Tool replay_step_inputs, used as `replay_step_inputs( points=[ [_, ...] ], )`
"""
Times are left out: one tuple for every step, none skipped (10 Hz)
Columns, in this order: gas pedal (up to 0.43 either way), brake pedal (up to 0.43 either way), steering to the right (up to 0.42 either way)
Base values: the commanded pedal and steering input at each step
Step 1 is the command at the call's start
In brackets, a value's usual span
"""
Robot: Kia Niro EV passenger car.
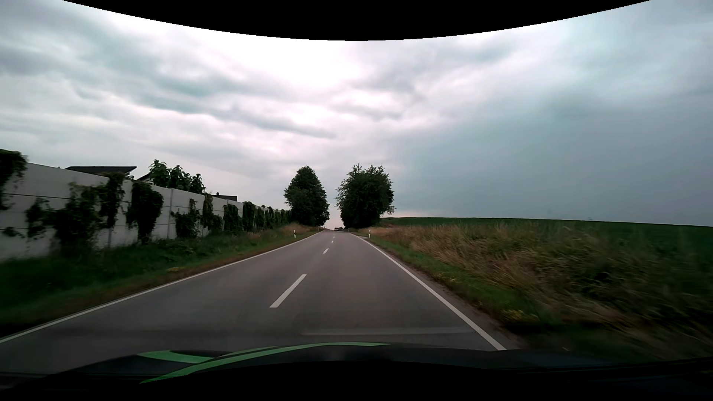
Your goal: Follow the waypoints while adhering to traffic rules and regulations
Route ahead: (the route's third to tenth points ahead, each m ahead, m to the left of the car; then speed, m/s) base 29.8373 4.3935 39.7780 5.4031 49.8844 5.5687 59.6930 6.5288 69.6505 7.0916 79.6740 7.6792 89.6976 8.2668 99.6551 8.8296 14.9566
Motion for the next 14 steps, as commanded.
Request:
replay_step_inputs(
  points=[
    [0.0, 0.0, -0.004],
    [0.0, 0.0, -0.002],
    [0.0, 0.0, -0.002],
    [0.0, 0.0, -0.002],
    [0.0, 0.0, -0.002],
    [0.0, 0.0, -0.003],
    [0.0, 0.0, -0.004],
    [0.0, 0.0, -0.005],
    [0.0, 0.0, -0.006],
    [0.0, 0.0, -0.007],
    [0.0, 0.0, -0.007],
    [0.0, 0.0, -0.007],
    [0.0, 0.0, -0.007],
    [0.0, 0.0, -0.007]
  ],
)
